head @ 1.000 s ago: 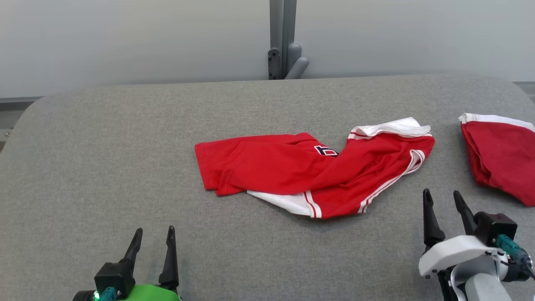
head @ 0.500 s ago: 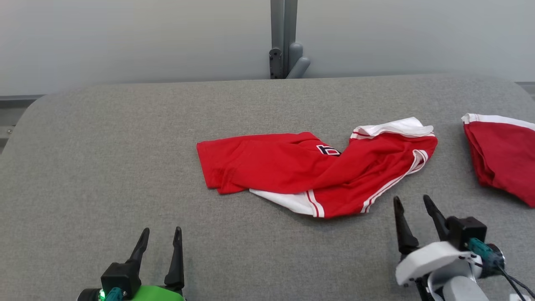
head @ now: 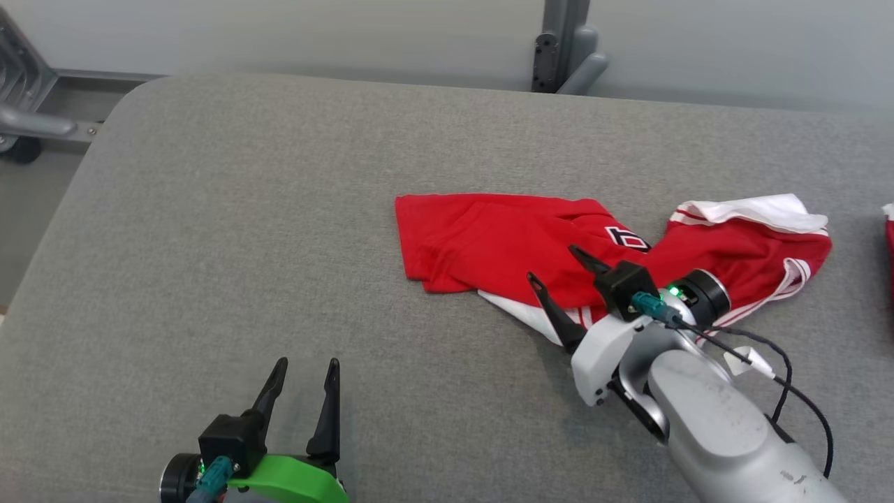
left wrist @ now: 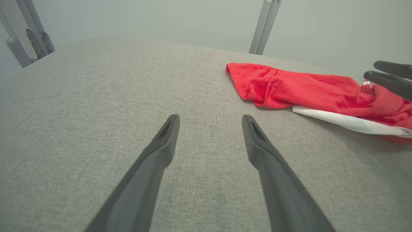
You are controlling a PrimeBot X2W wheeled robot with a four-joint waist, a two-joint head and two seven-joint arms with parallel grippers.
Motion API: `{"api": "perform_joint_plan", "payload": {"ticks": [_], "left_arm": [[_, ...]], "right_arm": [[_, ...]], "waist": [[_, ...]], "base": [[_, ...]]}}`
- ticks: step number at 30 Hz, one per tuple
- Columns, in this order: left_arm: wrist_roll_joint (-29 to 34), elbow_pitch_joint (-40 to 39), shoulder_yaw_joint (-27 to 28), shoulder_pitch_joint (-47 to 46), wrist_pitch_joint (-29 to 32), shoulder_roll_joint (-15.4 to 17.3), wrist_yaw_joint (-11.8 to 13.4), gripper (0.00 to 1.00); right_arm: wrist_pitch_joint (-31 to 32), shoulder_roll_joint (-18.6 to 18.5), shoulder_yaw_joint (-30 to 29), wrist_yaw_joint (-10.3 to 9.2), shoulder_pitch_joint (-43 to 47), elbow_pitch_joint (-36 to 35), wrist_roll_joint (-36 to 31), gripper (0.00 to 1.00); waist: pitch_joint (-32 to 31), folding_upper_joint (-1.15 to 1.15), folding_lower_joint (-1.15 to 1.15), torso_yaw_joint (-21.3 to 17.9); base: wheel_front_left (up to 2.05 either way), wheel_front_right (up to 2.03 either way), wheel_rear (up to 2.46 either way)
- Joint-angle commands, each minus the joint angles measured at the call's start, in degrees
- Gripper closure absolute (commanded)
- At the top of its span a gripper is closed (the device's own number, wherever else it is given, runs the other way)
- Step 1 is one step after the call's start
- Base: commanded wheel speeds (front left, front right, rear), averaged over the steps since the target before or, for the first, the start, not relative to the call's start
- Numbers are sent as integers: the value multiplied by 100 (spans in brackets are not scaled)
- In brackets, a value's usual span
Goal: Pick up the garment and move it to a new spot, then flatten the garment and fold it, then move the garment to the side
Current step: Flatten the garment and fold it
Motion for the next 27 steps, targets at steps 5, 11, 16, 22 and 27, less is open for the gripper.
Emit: {"api": "perform_joint_plan", "payload": {"ticks": [5,11,16,22,27], "left_arm": [[-133,-11,-78,-121,-4,10,68,0],[-196,-61,-123,-221,-4,10,95,0],[-254,-77,-277,-419,-4,11,128,0],[-246,-85,-297,-490,-4,12,143,0],[-227,-94,-275,-472,-4,12,142,0]], "right_arm": [[-41,-272,-122,-9,-607,780,191,0],[-111,-470,-306,-9,-1036,1310,249,0],[-124,-523,-238,-8,-1344,1619,361,0],[-185,-503,107,-9,-1474,1840,615,83],[-242,-554,293,-9,-1576,1864,803,100]], "waist": [[414,52,0,569],[675,52,0,606],[895,52,0,651],[926,52,0,668],[932,52,0,659]], "base": [[0,0,0],[0,0,0],[0,0,0],[0,0,0],[0,0,0]]}}
